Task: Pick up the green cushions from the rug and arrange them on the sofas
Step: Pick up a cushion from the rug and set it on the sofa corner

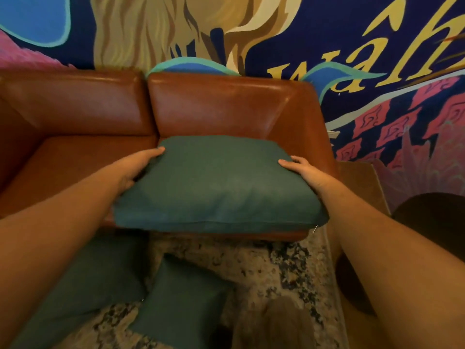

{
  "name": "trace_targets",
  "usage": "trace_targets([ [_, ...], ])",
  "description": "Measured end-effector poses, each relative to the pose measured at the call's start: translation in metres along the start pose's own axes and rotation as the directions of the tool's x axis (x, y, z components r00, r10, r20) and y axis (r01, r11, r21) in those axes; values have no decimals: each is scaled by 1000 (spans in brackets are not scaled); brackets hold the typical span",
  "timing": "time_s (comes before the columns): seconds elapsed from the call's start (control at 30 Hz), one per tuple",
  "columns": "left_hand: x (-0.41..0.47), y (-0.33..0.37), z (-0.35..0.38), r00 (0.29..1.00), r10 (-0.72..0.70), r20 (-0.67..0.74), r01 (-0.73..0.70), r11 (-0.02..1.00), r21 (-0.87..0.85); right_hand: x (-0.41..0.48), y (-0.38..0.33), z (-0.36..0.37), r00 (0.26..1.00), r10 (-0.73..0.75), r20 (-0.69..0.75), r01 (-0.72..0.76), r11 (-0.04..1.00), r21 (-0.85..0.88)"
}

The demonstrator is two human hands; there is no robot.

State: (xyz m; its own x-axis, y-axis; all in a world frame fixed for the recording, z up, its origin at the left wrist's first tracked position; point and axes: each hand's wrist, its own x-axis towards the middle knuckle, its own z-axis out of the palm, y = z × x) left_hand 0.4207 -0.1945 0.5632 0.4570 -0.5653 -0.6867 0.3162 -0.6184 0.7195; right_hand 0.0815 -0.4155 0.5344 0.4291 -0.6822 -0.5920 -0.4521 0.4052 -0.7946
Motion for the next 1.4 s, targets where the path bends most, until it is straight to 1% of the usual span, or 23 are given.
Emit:
trace_targets([
  [0.03,3,8,-5,1000,-2,24,2,1000,-7,5,-4,-2,999,14,-34,-15,1000,-19],
  [0.07,8,15,-13,1000,9,26,-8,1000,-27,11,-7,-4,999,27,-39,-27,1000,0],
  [0.13,14,24,-26,998,34,60,-29,997,-78,15,-13,-7,994,105,28,-108,988,109],
  [0.2,26,27,-35,999,37,17,-34,988,-153,17,-18,-7,979,184,91,-199,960,198],
  [0.23,36,30,-39,999,43,-17,-46,976,-212,25,-21,-9,975,198,102,-218,944,249],
  [0.3,51,33,-39,996,64,-67,-83,937,-339,41,-23,-10,977,188,96,-210,901,381],
  [0.37,69,39,-33,987,107,-120,-149,890,-430,62,-27,-7,986,139,88,-164,830,533],
  [0.4,82,42,-28,982,131,-138,-179,882,-435,77,-28,-6,990,115,77,-138,794,591],
  [0.47,115,53,-12,975,158,-154,-203,917,-342,113,-35,-3,994,78,72,-106,759,643],
  [0.5,130,58,-5,972,174,-157,-213,936,-280,131,-38,0,995,60,76,-95,762,641],
  [0.57,165,66,8,958,241,-158,-265,952,-154,169,-45,5,996,64,65,-90,810,579],
  [0.63,212,69,9,935,294,-198,-305,952,-23,207,-49,7,994,107,14,-100,867,489],
  [0.7,266,67,6,901,338,-271,-325,941,90,246,-52,5,989,134,-62,-95,901,423],
  [0.73,290,65,6,881,353,-316,-320,935,152,261,-55,4,985,139,-98,-88,911,403],
  [0.87,327,104,38,840,311,-444,-183,934,308,322,-70,-7,970,103,-220,-34,953,300],
  [0.93,353,121,51,827,276,-490,-123,939,321,355,-77,-14,954,95,-285,-28,972,231],
  [1.0,377,137,66,821,267,-504,-99,937,334,385,-82,-22,939,97,-330,-33,981,193],
  [1.07,402,152,78,809,261,-527,-69,932,355,413,-82,-31,942,103,-320,-37,978,206],
  [1.13,421,163,87,819,238,-523,-54,938,343,440,-77,-40,951,95,-296,-35,978,205],
  [1.23,455,165,87,871,237,-430,-156,964,215,469,-75,-44,959,75,-274,-24,982,185],
  [1.33,510,139,62,906,255,-338,-228,966,118,478,-82,-42,955,66,-289,-11,982,190],
  [1.4,492,152,74,907,299,-295,-285,954,92,483,-81,-43,949,35,-315,22,984,176],
])
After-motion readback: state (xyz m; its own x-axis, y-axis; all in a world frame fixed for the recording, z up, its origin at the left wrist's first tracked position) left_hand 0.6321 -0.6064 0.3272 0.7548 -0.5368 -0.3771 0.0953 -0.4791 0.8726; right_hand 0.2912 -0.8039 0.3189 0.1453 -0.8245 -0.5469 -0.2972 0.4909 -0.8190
